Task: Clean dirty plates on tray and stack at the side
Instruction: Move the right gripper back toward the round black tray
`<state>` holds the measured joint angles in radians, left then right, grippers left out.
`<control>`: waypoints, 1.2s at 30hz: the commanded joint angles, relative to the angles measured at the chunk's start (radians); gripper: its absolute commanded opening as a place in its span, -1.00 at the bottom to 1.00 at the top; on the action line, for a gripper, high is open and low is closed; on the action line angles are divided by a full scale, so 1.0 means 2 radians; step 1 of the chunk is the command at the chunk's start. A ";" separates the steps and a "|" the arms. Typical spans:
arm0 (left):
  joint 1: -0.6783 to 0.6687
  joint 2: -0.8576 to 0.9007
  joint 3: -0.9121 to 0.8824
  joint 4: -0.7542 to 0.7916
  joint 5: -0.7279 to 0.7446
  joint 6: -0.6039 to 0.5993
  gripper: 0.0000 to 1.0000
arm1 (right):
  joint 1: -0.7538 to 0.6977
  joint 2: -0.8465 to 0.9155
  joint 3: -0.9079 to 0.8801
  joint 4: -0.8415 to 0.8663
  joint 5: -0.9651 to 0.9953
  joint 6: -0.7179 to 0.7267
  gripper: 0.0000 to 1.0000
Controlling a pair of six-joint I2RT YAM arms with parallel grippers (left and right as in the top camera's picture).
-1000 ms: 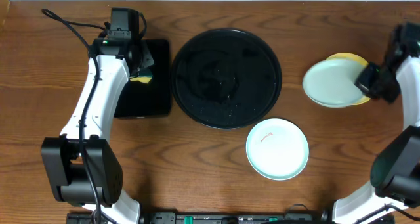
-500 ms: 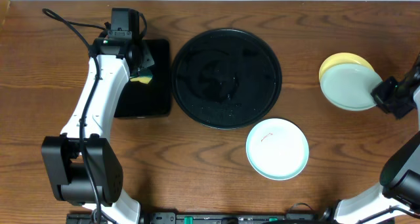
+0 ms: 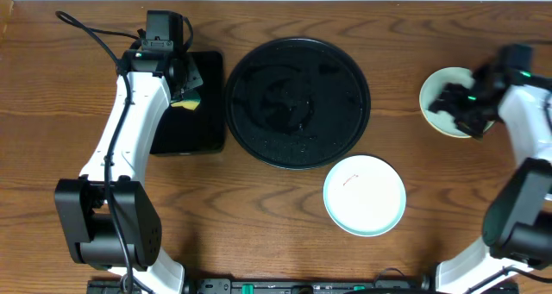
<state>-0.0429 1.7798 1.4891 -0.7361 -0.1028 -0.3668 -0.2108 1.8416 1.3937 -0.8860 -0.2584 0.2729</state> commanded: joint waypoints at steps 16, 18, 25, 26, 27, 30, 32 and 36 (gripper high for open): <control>0.001 0.007 0.000 -0.002 0.004 -0.003 -0.85 | 0.204 0.084 0.058 0.047 0.116 0.126 0.03; 0.001 0.007 0.000 -0.002 0.004 -0.003 -0.85 | 0.204 0.104 0.058 0.048 0.115 0.127 0.03; 0.001 0.007 0.000 -0.002 0.003 -0.003 -0.85 | 0.206 0.157 0.058 0.047 0.111 0.127 0.01; 0.001 0.007 0.000 -0.002 0.004 -0.003 -0.85 | 0.206 0.160 0.058 0.047 0.112 0.127 -0.01; 0.001 0.007 0.000 -0.002 0.003 -0.003 -0.85 | 0.206 0.160 0.058 0.045 0.112 0.127 -0.06; 0.001 0.007 0.000 -0.002 0.003 -0.003 -0.85 | 0.204 0.159 0.059 0.035 0.118 0.127 -0.22; 0.001 0.007 0.000 -0.002 0.004 -0.003 -0.85 | 0.204 0.158 0.059 0.024 0.121 0.127 -0.25; 0.001 0.007 0.000 -0.002 0.003 -0.003 -0.85 | 0.202 0.158 0.059 -0.013 0.131 0.127 -0.22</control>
<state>-0.0429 1.7798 1.4891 -0.7368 -0.1024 -0.3668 0.1951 2.1330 1.5162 -0.8776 -0.0494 0.5167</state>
